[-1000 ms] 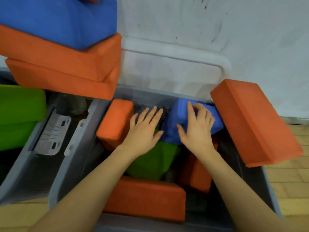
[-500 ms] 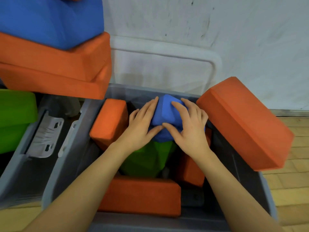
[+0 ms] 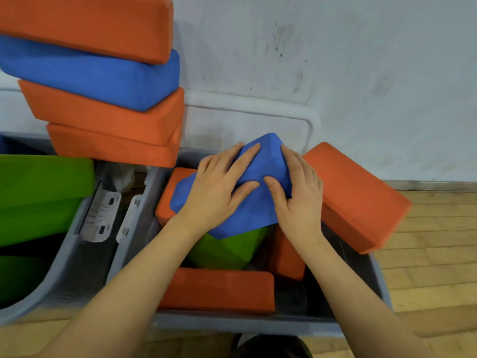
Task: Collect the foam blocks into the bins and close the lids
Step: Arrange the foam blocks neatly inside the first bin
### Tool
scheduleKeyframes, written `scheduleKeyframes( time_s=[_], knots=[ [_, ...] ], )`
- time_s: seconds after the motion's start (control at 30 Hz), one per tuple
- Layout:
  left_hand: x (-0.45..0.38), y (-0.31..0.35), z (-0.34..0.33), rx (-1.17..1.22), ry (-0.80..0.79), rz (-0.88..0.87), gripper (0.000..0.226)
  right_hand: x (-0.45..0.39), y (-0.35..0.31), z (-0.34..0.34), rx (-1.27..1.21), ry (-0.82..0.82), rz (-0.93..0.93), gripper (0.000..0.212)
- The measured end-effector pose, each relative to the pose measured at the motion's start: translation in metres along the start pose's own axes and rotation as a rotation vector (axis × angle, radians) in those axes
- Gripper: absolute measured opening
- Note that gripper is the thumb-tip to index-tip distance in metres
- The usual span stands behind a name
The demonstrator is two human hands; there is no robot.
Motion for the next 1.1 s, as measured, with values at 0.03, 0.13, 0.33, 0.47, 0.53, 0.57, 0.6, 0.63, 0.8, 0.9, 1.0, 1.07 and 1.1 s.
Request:
scheduleKeyframes(
  time_s=[0.03, 0.13, 0.33, 0.47, 0.53, 0.57, 0.6, 0.63, 0.8, 0.9, 1.0, 1.07, 1.1],
  knots=[
    [-0.003, 0.006, 0.012, -0.04, 0.007, -0.023, 0.055, 0.0, -0.009, 0.006, -0.041, 0.013, -0.03, 0.056],
    [-0.004, 0.016, 0.049, -0.119, -0.004, -0.021, 0.055, 0.005, -0.038, 0.018, -0.159, 0.023, -0.106, 0.057],
    [0.024, 0.011, 0.116, -0.239, -0.031, 0.049, 0.056, 0.017, -0.093, 0.005, -0.278, -0.073, -0.216, 0.068],
    [0.058, -0.014, 0.143, -0.35, -0.066, 0.122, 0.055, 0.039, -0.12, -0.032, -0.356, -0.177, -0.321, 0.049],
    [0.083, -0.033, 0.152, -0.479, -0.032, 0.202, 0.052, 0.051, -0.133, -0.059, -0.371, -0.233, -0.367, 0.045],
    [0.096, -0.041, 0.153, -0.521, -0.033, 0.251, 0.052, 0.057, -0.136, -0.071, -0.366, -0.267, -0.393, 0.044],
    [0.11, -0.048, 0.152, -0.541, -0.04, 0.299, 0.054, 0.06, -0.137, -0.081, -0.364, -0.304, -0.412, 0.045],
    [0.127, -0.055, 0.153, -0.546, -0.052, 0.35, 0.056, 0.064, -0.142, -0.091, -0.356, -0.341, -0.41, 0.047],
    [0.187, -0.063, 0.147, -0.552, -0.175, 0.517, 0.076, 0.072, -0.152, -0.094, -0.183, -0.42, -0.104, 0.059],
    [0.199, -0.069, 0.148, -0.52, -0.23, 0.56, 0.084, 0.088, -0.15, -0.102, -0.054, -0.563, -0.012, 0.053],
    [0.208, -0.073, 0.148, -0.539, -0.303, 0.53, 0.09, 0.101, -0.144, -0.111, -0.06, -0.718, -0.002, 0.067],
    [0.209, -0.073, 0.149, -0.532, -0.289, 0.512, 0.087, 0.103, -0.143, -0.111, -0.072, -0.777, 0.019, 0.077],
    [0.208, -0.071, 0.151, -0.527, -0.265, 0.494, 0.084, 0.103, -0.143, -0.11, -0.086, -0.787, 0.01, 0.079]
  ],
)
Point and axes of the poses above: each hand's wrist, its own x-axis away from the middle knuckle, its own z-axis out of the back of the hand, y = z × x, the point moved 6 cm from there along -x, towards the middle knuckle, and after that the axes turned 3 degrees about -x, right-handed, at the moved point
